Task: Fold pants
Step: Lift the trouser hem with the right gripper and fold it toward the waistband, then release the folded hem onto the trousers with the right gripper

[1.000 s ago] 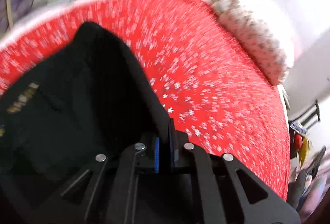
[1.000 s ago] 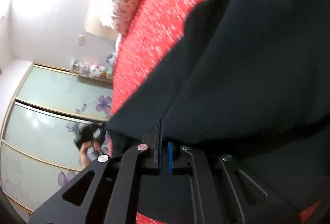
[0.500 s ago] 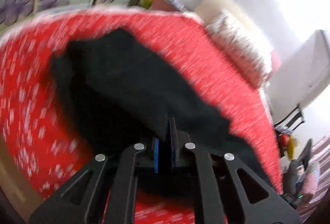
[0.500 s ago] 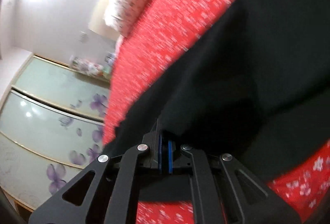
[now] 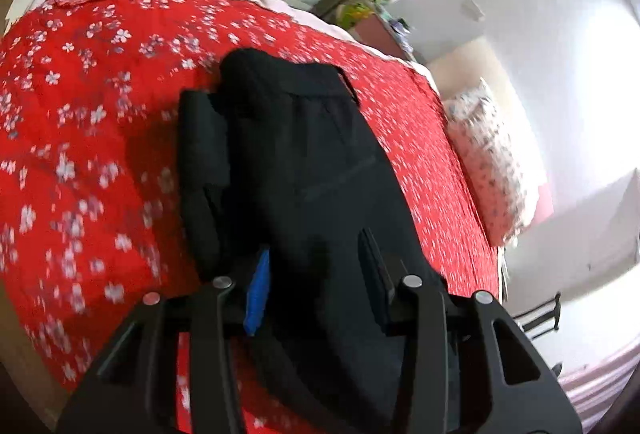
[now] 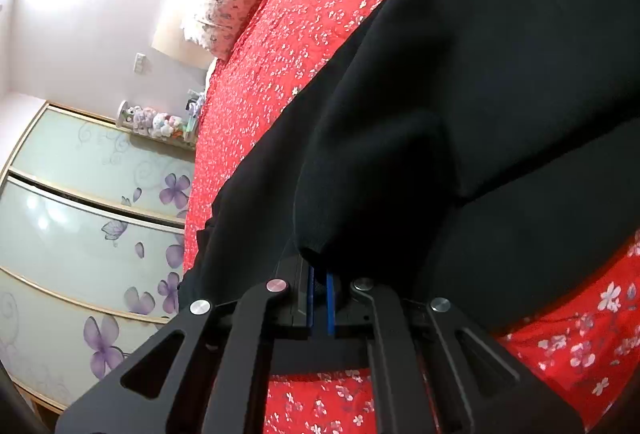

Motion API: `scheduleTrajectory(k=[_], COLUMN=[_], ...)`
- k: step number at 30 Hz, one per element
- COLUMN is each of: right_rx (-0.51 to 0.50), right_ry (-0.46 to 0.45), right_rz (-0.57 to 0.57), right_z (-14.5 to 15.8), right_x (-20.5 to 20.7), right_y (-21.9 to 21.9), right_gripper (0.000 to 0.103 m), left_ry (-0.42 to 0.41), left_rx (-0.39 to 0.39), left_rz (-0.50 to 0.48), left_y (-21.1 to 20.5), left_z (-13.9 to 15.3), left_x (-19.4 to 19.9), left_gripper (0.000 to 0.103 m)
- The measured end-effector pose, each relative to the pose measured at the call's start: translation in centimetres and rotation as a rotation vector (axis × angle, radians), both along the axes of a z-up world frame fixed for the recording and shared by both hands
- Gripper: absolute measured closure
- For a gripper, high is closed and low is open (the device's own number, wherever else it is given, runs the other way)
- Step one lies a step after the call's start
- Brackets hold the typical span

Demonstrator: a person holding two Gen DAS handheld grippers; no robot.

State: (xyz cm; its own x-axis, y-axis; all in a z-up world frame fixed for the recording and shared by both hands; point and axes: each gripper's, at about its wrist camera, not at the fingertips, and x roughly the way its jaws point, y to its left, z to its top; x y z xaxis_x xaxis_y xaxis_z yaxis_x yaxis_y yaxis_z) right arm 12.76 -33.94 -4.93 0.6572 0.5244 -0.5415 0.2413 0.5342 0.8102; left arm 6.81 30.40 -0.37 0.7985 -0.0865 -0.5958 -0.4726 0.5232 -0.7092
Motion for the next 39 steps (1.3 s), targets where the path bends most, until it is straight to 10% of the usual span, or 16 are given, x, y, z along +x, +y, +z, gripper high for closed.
scheduleTrajectory(k=[3,13,16,18,20,24,30,39], right_rx=[0.004,-0.069,-0.129,-0.173,-0.197,-0.215,-0.355,-0.552], right_ry=[-0.005,0.037,0.04,0.041,0.012,-0.073,-0.116,0.058], right_rz=[0.0,0.018,0.053,0.093,0.115,0.048,-0.396,-0.38], right_z=[-0.1,-0.5,0.0,1.0,2.1,4.2,6.3,3.5], right_x=[0.0,-1.2,-1.2,-1.6,-2.5,-5.2,-10.2,-7.5], right_y=[-0.1,-0.3,0.0,0.1,-0.7,-4.6,-16.4,-19.9], right_gripper=[0.099,0.099,0.094,0.083,0.054,0.047,0.062,0.062], left_ry=[0.033,0.035,0.046,0.044,0.017,-0.12,-0.263,-0.23], left_rx=[0.004,0.135,0.238,0.271,0.345,0.514,0.539,0.641], left_rz=[0.013,0.024,0.038,0.074,0.126,0.118,-0.214,-0.365], left_y=[0.9,-0.7,-2.5,-3.4,-4.6,-9.2,-17.2,-20.9], left_z=[-0.3,-0.8,0.5,1.5,2.8,5.8,5.7,3.6], left_x=[0.3,-2.9,-3.0,-3.6,-4.9,-7.7,-6.0,-4.7], left_gripper=[0.09,0.09,0.076,0.038,0.028,0.006,0.002,0.002])
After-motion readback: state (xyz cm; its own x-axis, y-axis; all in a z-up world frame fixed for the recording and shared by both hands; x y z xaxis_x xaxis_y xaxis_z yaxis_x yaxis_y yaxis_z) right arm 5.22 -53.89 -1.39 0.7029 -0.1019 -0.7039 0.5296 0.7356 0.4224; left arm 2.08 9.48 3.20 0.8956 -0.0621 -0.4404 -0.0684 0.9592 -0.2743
